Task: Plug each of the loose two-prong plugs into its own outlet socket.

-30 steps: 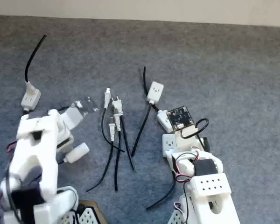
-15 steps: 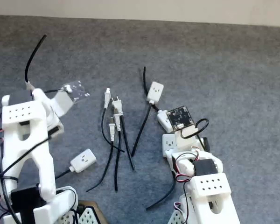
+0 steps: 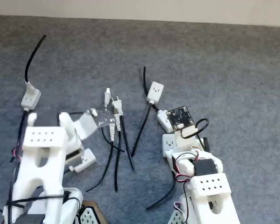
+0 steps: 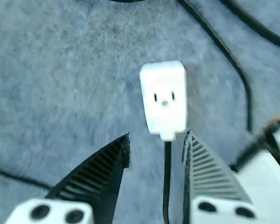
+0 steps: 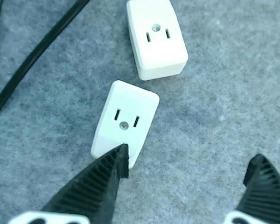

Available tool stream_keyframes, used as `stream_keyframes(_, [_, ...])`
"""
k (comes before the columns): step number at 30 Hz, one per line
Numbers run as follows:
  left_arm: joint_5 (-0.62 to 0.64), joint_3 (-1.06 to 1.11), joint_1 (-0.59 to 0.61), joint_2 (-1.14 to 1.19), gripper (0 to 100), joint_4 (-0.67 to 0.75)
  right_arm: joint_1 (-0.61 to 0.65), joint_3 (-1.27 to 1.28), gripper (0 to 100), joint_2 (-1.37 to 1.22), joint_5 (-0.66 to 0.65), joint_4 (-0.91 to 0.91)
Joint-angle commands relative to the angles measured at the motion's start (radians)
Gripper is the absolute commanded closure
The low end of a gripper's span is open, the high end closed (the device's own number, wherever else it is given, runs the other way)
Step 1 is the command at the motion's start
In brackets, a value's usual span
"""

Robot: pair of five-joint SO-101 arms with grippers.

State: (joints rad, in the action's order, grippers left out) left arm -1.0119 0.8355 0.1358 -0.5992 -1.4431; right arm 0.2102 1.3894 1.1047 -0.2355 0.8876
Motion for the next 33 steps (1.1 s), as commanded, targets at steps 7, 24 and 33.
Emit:
stream_keyframes(7, [0.028,0.251,-0.015,-0.035,80,0.354,0.01,-0.008,62.3,-0.002,0.003,-0.013])
stream_keyframes(24, [-0.015,-0.2,0.243,0.34,80,0.37,0.01,-0.008,62.3,-0.002,0.003,-0.013])
stream_keyframes(33, [-0.015,-0.32,0.245,0.406,80,0.169,0.01,-0.008,62.3,-0.002,0.003,-0.013])
